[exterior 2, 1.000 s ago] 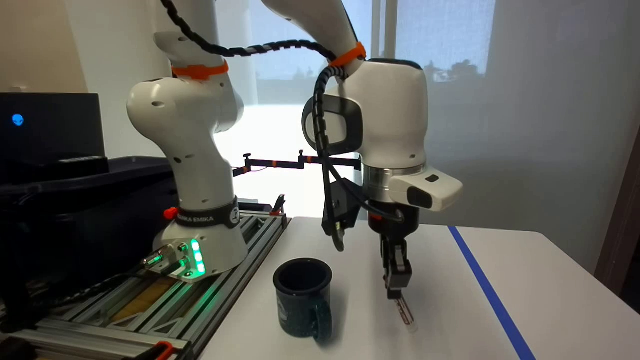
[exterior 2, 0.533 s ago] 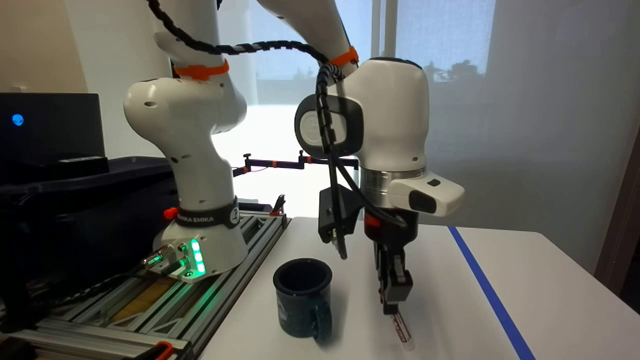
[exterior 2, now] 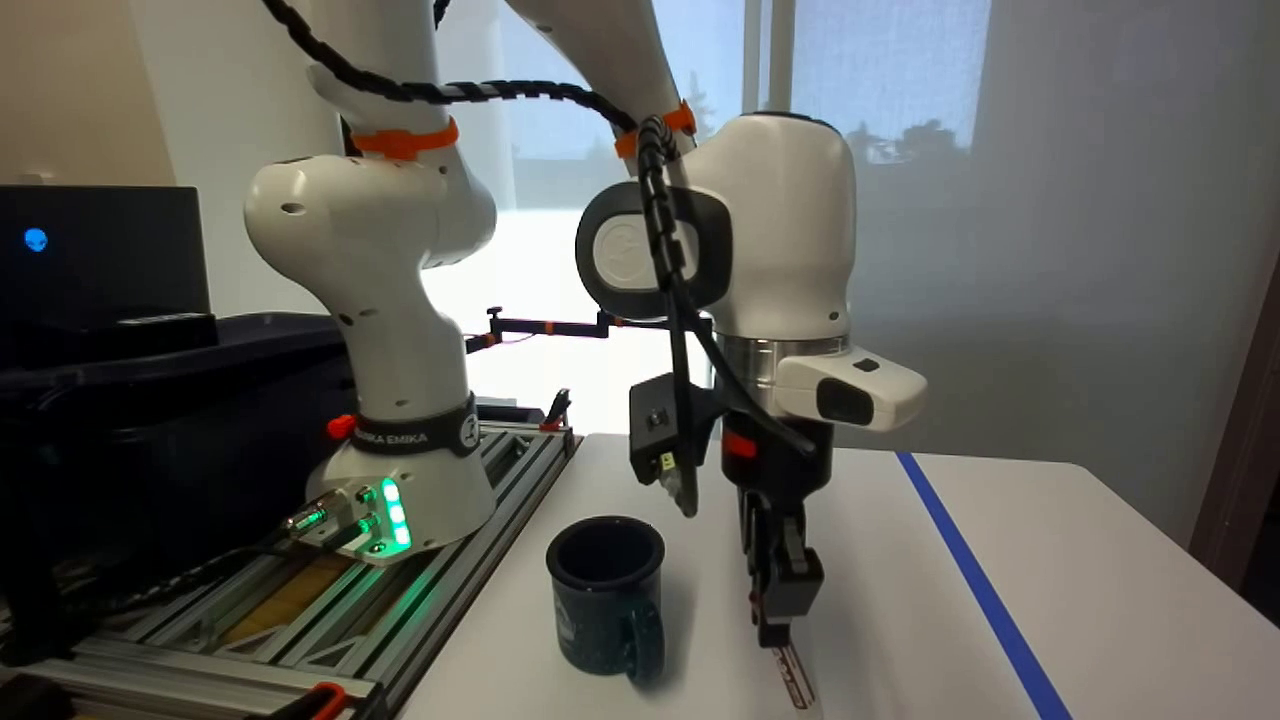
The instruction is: Remove the marker from the cup
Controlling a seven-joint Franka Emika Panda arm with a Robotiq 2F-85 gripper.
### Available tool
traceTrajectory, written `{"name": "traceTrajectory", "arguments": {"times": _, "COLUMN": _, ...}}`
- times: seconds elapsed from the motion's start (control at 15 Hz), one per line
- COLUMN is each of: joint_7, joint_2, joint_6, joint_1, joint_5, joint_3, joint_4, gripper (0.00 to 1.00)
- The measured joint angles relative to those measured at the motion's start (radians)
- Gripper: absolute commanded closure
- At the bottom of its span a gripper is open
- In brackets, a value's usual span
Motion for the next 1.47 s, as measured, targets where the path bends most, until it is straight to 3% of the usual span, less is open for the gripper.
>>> {"name": "traceTrajectory", "arguments": {"times": 0.27, "joint_7": 0.017, "joint_2": 0.0, "joint_6": 0.0, "joint_1": -0.003, "joint_5": -0.018, "joint_3": 0.0, "joint_4": 0.0, "gripper": 0.95}}
{"name": "traceTrajectory", "arguments": {"times": 0.33, "joint_7": 0.019, "joint_2": 0.0, "joint_6": 0.0, "joint_1": -0.003, "joint_5": -0.019, "joint_3": 0.0, "joint_4": 0.0, "gripper": 0.65}}
{"name": "traceTrajectory", "arguments": {"times": 0.4, "joint_7": 0.021, "joint_2": 0.0, "joint_6": 0.0, "joint_1": -0.003, "joint_5": -0.021, "joint_3": 0.0, "joint_4": 0.0, "gripper": 0.53}}
{"name": "traceTrajectory", "arguments": {"times": 0.87, "joint_7": 0.056, "joint_2": 0.018, "joint_6": -0.002, "joint_1": -0.003, "joint_5": -0.028, "joint_3": 0.015, "joint_4": -0.001, "gripper": 0.01}}
{"name": "traceTrajectory", "arguments": {"times": 1.2, "joint_7": 0.147, "joint_2": 0.011, "joint_6": -0.031, "joint_1": 0.005, "joint_5": -0.043, "joint_3": 0.037, "joint_4": 0.003, "gripper": 0.0}}
{"name": "traceTrajectory", "arguments": {"times": 1.47, "joint_7": 0.264, "joint_2": -0.053, "joint_6": -0.19, "joint_1": 0.027, "joint_5": -0.05, "joint_3": 0.079, "joint_4": 0.014, "gripper": 0.0}}
